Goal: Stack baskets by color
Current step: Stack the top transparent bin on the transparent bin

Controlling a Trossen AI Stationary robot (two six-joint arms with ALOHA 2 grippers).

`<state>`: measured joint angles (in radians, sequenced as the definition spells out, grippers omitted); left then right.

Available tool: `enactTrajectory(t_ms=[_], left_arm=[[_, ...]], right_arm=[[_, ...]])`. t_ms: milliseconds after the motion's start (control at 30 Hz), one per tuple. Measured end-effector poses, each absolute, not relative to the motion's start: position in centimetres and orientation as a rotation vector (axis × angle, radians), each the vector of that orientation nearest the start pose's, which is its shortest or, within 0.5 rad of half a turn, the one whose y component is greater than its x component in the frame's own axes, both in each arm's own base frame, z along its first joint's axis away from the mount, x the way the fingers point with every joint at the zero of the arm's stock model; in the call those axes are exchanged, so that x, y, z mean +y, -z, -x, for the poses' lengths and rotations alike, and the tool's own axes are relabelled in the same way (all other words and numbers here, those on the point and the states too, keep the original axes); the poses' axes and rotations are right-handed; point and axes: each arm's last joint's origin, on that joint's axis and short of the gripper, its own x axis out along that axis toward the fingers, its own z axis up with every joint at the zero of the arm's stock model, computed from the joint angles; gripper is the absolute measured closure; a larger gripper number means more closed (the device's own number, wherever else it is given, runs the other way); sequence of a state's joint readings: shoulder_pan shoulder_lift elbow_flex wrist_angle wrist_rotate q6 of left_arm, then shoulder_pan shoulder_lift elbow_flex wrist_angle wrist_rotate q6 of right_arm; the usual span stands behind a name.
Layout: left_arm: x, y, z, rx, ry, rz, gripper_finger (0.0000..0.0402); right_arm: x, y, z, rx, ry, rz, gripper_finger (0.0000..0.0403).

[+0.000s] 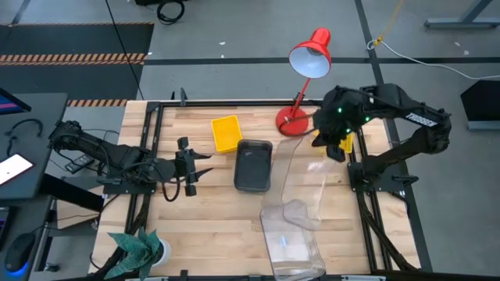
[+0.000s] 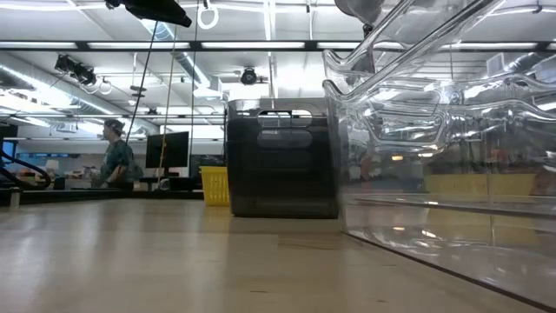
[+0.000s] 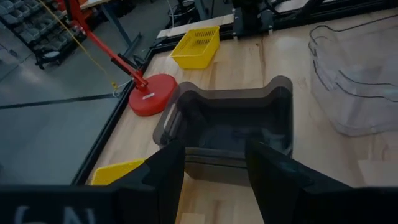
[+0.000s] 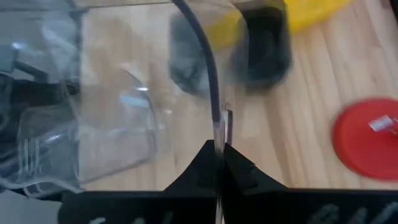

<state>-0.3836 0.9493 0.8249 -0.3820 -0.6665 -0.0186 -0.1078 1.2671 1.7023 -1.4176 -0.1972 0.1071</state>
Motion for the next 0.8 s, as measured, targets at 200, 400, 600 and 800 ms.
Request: enactTrajectory(t_ms=[200, 400, 600, 800], left_arm=[[-5.9, -30.3, -18.9, 0.439, -0.205, -0.159, 0.0226], [-5.9, -30.3, -18.9, 0.436, -0.204, -0.113, 0.0228], [-6.0, -30.4, -19.0, 0.419, -0.21, -0.072, 0.0227], [-6.0, -30.5, -19.0, 0.411, -0.211, -0.068, 0.0223]], right_arm=[[2.0, -42.4, -21.3, 1.018, -0.055, -0.186, 0.0403], [5.3, -40.5, -23.6, 1.111, -0.057, -0.159, 0.0403], [8.3, -38.3, -25.2, 1.24, -0.082, -0.122, 0.0403], [10.2, -36.4, -26.1, 1.341, -0.071, -0.064, 0.0403]])
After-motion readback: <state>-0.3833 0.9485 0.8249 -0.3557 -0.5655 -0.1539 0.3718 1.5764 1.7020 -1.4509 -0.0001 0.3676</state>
